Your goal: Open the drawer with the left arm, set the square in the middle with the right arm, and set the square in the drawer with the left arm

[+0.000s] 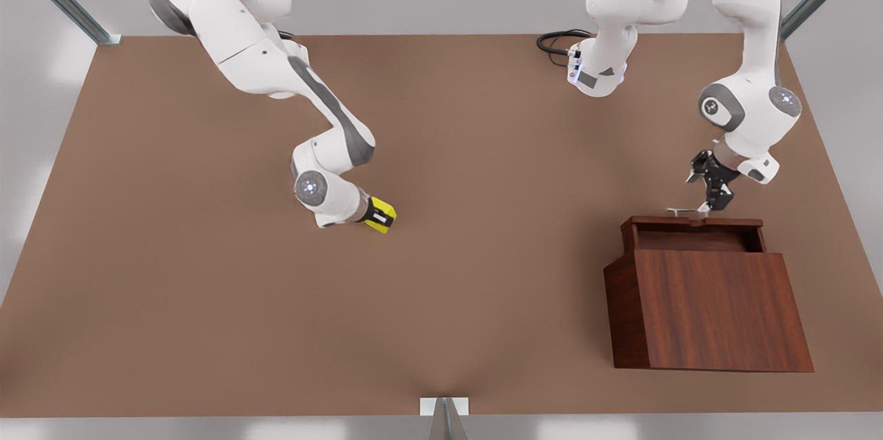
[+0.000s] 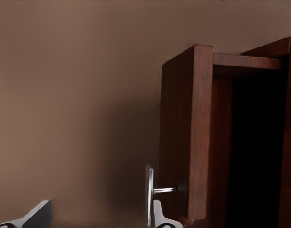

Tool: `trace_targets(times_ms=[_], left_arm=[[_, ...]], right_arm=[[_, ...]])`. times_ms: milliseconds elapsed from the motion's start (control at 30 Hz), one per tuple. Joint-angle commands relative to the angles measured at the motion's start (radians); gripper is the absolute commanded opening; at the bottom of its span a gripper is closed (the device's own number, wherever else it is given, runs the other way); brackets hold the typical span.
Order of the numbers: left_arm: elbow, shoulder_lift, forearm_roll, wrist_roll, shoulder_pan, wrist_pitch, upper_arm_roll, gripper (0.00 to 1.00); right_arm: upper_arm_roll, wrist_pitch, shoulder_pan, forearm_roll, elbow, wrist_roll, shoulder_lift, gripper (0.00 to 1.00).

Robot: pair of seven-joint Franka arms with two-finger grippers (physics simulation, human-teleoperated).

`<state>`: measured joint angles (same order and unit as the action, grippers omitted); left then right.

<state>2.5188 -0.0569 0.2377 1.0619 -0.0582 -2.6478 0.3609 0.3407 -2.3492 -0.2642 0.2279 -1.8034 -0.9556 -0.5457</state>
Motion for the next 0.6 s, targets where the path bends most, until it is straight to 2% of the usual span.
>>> trace_targets(times_ms=[0, 100, 167, 200, 267, 333, 367, 400, 467, 500, 567], left_arm=[[0.003, -0.003, 0.003, 0.000, 0.024, 0.000, 0.001, 1.00], [0.011, -0.003, 0.003, 0.000, 0.023, 0.000, 0.004, 1.00], [0.011, -0.003, 0.003, 0.000, 0.023, 0.000, 0.004, 1.00], [0.011, -0.004, 0.003, 0.000, 0.023, 0.002, 0.004, 1.00], [0.051, -0.046, 0.002, 0.000, 0.021, 0.002, 0.016, 1.00], [0.054, -0.063, 0.002, 0.000, 0.017, 0.005, 0.023, 1.00], [0.054, -0.087, -0.001, 0.001, 0.015, 0.031, 0.024, 1.00], [0.051, -0.147, -0.006, 0.004, -0.008, 0.091, 0.033, 1.00], [0.029, -0.238, -0.116, 0.004, -0.043, 0.178, 0.041, 1.00], [-0.034, -0.241, -0.190, -0.040, -0.054, 0.250, 0.035, 1.00], [-0.152, -0.169, -0.189, -0.278, -0.080, 0.301, 0.018, 1.00]], right_arm=[[0.000, 0.002, -0.018, -0.002, 0.035, -0.037, -0.017, 0.61], [-0.011, -0.006, -0.210, -0.004, 0.203, -0.314, -0.120, 0.61], [-0.123, -0.013, -0.409, -0.007, 0.355, -0.489, -0.237, 0.62], [-0.175, -0.015, -0.481, -0.005, 0.374, -0.543, -0.257, 0.62], [-0.216, -0.025, -0.578, -0.007, 0.372, -0.624, -0.275, 0.63], [-0.226, -0.044, -0.593, -0.009, 0.368, -0.643, -0.290, 0.72], [-0.236, -0.042, -0.590, -0.007, 0.368, -0.644, -0.290, 0.80], [-0.239, -0.042, -0.578, -0.005, 0.368, -0.672, -0.292, 0.98], [-0.243, -0.042, -0.572, -0.005, 0.366, -0.666, -0.292, 1.00], [-0.243, -0.042, -0.572, -0.005, 0.366, -0.667, -0.292, 1.00], [-0.243, -0.042, -0.570, -0.005, 0.366, -0.666, -0.289, 1.00]])
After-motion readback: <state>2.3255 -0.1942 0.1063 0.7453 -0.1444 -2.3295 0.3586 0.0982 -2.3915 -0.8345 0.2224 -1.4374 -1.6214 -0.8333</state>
